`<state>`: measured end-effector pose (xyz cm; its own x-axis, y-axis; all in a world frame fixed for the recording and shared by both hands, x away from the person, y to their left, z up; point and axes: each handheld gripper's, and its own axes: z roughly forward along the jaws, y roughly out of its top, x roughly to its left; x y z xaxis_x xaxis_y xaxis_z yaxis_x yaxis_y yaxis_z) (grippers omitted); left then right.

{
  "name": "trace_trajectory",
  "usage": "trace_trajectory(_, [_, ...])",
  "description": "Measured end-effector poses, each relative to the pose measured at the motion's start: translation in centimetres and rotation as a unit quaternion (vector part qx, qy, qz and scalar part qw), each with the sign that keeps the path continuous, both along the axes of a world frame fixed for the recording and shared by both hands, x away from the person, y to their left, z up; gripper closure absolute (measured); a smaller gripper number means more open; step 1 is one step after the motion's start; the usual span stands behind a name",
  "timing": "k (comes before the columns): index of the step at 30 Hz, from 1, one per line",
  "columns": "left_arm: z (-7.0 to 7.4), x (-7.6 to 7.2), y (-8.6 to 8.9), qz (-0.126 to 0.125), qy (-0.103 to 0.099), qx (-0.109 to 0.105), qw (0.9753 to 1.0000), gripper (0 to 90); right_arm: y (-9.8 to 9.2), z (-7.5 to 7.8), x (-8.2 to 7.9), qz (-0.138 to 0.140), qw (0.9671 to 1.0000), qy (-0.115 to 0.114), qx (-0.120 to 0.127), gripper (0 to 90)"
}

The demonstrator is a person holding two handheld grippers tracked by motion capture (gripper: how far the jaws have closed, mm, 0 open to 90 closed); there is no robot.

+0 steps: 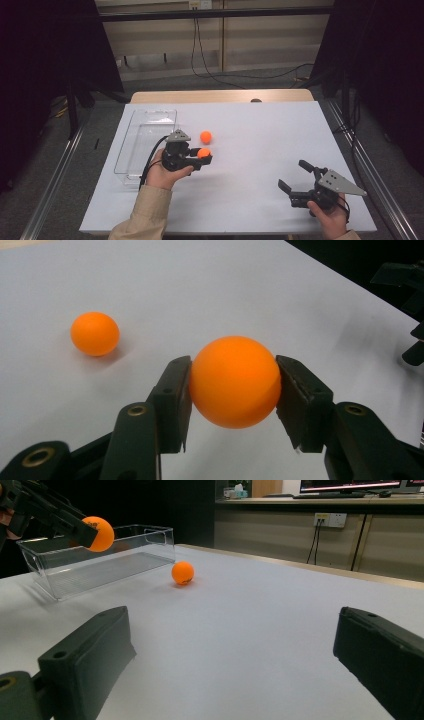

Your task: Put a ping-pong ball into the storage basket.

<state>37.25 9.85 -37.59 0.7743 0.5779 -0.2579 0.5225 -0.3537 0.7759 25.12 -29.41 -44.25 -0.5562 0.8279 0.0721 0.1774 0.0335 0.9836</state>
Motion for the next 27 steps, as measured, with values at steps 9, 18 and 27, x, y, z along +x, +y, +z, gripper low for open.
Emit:
trace_trajectory(9, [0.1, 0.1, 0.5, 0.007, -0.001, -0.001, 1.0000, 50.8, 0.0, 0.0, 0.0, 0.000, 1.0000, 0.001, 0.000, 1.9])
trace_trajectory(18, [0.3, 0.2, 0.8, 0.011, -0.002, -0.001, 0.9999, 50.8, 0.0, 0.0, 0.0, 0.000, 1.0000, 0.000, -0.001, 2.0])
trace_trajectory(27, [0.4, 0.2, 1.1, 0.016, -0.002, -0.003, 0.9999, 50.9, 0.0, 0.0, 0.0, 0.000, 1.0000, 0.000, 0.000, 1.9])
